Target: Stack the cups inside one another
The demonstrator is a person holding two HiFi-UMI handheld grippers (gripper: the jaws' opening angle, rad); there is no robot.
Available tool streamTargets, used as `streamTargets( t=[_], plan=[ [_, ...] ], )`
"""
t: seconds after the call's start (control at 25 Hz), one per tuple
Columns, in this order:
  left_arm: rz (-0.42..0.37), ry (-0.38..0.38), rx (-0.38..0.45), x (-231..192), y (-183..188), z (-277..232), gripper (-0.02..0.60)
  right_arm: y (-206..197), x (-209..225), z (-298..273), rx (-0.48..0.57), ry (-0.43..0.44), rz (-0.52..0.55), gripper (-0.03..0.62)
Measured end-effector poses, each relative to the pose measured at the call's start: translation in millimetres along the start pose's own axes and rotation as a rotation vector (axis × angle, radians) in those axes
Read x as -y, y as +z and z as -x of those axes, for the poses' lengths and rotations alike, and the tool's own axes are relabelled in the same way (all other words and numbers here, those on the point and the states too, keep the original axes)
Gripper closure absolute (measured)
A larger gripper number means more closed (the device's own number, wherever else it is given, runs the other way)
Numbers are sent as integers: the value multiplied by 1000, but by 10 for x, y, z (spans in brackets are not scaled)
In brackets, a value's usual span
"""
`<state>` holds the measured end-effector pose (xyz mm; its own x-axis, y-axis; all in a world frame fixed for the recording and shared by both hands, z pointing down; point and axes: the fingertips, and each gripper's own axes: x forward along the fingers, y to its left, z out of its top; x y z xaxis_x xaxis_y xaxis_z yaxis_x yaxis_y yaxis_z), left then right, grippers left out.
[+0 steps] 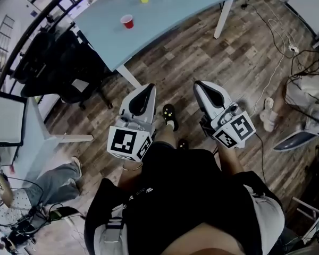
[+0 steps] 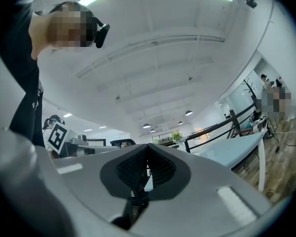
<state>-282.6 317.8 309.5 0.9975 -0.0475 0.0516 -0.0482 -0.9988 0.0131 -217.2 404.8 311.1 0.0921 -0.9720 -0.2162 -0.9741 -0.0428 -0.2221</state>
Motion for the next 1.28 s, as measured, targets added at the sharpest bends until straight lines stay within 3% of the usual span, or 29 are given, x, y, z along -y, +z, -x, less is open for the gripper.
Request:
streamTargets(
  t=[0.28,0.56,0.88,1.28],
  plan=[
    [-4,-73,56,-206,160,-608,592,146,458,-221,-3,-61,60,592],
    [15,-116,53,-513,118,-1143,592,154,902,-531,-12,-109,80,592],
    [32,-118,29,-849,26,-1540,593,64,1282,-870,-33,-126,62,594],
    [33,-87,29,-1304,135,-1855,593,90,1536,-1408,-55,-82,60,594]
  ],
)
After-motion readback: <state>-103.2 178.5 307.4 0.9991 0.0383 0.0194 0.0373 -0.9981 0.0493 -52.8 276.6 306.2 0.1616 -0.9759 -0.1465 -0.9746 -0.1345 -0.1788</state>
